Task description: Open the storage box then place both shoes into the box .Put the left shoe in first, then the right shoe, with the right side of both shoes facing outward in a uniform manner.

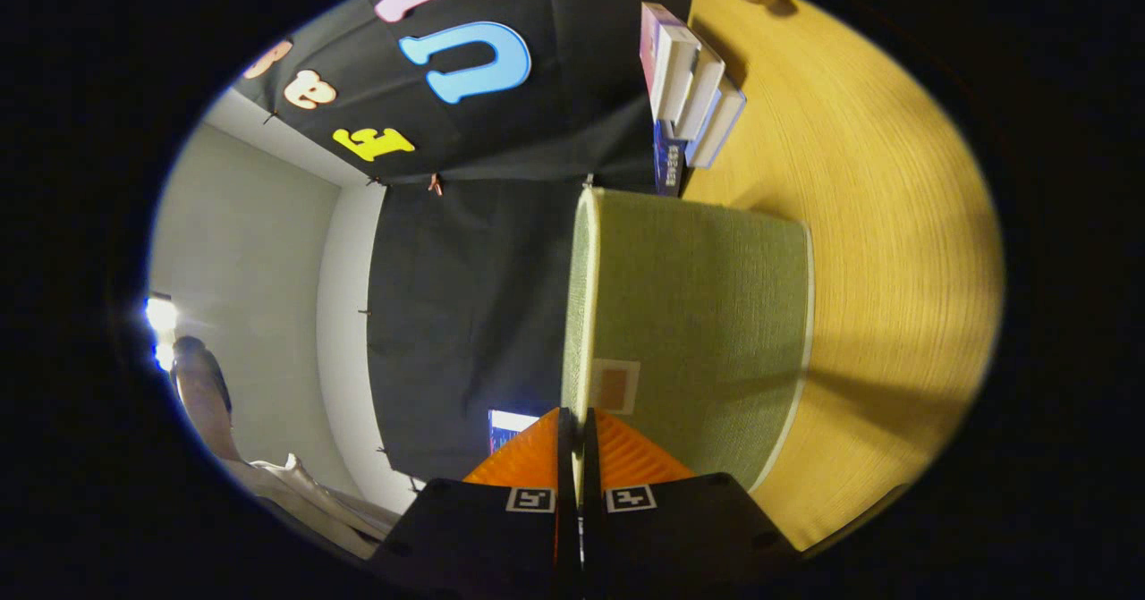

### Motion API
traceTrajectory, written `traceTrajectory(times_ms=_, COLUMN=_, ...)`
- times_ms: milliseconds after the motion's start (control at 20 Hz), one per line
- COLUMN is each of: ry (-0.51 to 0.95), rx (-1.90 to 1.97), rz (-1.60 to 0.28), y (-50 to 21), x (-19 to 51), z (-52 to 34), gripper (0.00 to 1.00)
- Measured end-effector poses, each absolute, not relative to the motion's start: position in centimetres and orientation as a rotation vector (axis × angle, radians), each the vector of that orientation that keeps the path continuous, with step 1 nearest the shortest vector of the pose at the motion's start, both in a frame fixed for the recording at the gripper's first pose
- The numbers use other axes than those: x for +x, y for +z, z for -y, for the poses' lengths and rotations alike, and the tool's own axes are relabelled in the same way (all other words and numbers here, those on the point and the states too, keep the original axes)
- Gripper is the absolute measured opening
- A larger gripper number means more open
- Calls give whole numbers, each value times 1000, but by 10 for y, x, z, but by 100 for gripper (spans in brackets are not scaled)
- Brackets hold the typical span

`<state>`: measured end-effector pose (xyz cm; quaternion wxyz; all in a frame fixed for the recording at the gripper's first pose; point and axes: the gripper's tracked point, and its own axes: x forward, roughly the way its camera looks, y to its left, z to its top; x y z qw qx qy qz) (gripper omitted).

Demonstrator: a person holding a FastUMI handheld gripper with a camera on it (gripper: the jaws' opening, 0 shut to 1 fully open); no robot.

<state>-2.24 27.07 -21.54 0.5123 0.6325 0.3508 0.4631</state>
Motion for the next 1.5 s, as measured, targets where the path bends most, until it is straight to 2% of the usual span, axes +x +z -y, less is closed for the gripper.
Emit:
traceTrajectory(times_ms=250, ry=1088, rx=1403, rz=-745, y=-128, x=-9, z=-274, gripper=5)
traceTrajectory(times_ms=450, ry=1092, rx=1232, rz=-676, y=-53, x=4, z=-319, gripper=5)
traceTrajectory(times_ms=600, ry=1086, rx=1152, rz=-668, y=-23, x=9, z=-364, gripper=5)
traceTrajectory(times_ms=900, ry=1084, rx=1081, rz=-688, y=-5, x=17, z=-456, gripper=5)
traceTrajectory(times_ms=1100, ry=1079, rx=1049, rz=-693, y=-7, x=24, z=-490, gripper=12)
traceTrajectory(times_ms=1200, ry=1081, rx=1033, rz=-690, y=-9, x=22, z=-498, gripper=26)
traceTrajectory(times_ms=1350, ry=1039, rx=995, rz=-642, y=-9, x=28, z=-492, gripper=89)
traceTrajectory(times_ms=1500, ry=928, rx=883, rz=-567, y=-17, x=35, z=-453, gripper=89)
